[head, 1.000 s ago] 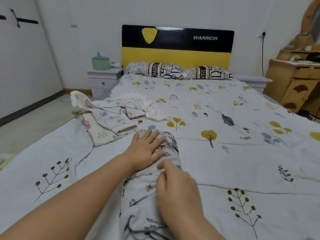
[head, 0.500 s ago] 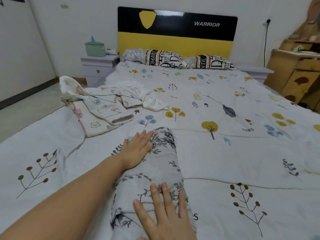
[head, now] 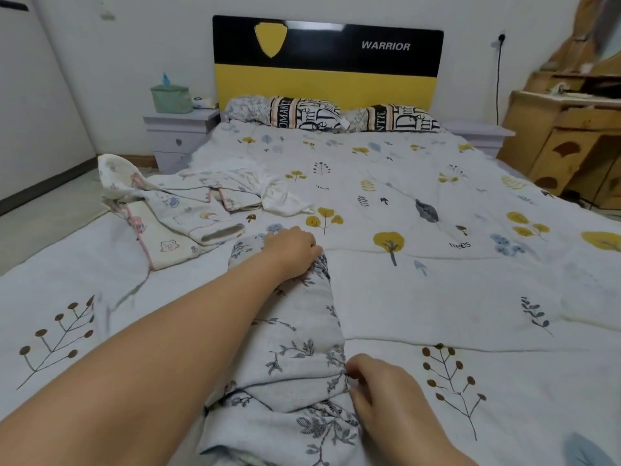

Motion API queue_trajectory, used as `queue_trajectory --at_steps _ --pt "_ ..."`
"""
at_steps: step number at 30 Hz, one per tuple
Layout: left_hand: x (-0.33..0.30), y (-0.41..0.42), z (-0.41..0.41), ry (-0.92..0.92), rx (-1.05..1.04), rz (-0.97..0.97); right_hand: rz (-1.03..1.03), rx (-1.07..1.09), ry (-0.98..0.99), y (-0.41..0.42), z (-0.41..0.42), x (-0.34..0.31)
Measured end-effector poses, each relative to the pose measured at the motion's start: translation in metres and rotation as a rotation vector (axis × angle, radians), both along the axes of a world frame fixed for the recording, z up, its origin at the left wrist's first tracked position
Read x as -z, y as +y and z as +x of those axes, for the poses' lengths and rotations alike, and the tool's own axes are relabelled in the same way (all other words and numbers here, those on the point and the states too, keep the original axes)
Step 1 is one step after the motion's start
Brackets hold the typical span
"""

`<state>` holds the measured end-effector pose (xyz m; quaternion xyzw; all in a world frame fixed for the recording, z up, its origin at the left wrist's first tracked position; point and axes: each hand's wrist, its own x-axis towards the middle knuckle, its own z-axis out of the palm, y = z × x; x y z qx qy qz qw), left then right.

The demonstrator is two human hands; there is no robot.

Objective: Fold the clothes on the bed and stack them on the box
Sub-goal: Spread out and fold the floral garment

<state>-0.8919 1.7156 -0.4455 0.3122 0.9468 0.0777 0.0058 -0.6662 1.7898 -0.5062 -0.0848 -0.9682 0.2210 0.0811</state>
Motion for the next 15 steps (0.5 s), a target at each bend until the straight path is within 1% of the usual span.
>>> queue_trajectory --at_steps 3,5,6,8,9,12,15 --pt "0.007 0.009 -0.009 0.043 -0.094 -0.023 0.166 -0.030 -0.090 0.004 -0.002 -0.003" --pt "0.011 0.012 -0.015 -0.019 -0.157 0.034 0.245 -0.080 -0.145 0.007 -0.008 0.000" --pt "0.012 0.013 -0.018 -0.055 -0.187 0.081 0.256 -0.107 -0.136 0.005 -0.011 0.003" --pt "0.013 0.013 -0.022 -0.100 -0.231 0.151 0.355 -0.158 -0.089 0.004 -0.014 0.006" --pt "0.013 0.013 -0.023 -0.106 -0.246 0.170 0.378 -0.143 -0.074 0.004 -0.014 0.005" --pt "0.011 0.011 -0.023 -0.082 -0.296 0.229 0.385 -0.138 0.126 0.002 -0.009 0.002" --pt "0.006 -0.005 -0.037 -0.024 -0.439 0.300 0.314 -0.223 0.336 -0.002 0.019 -0.008"
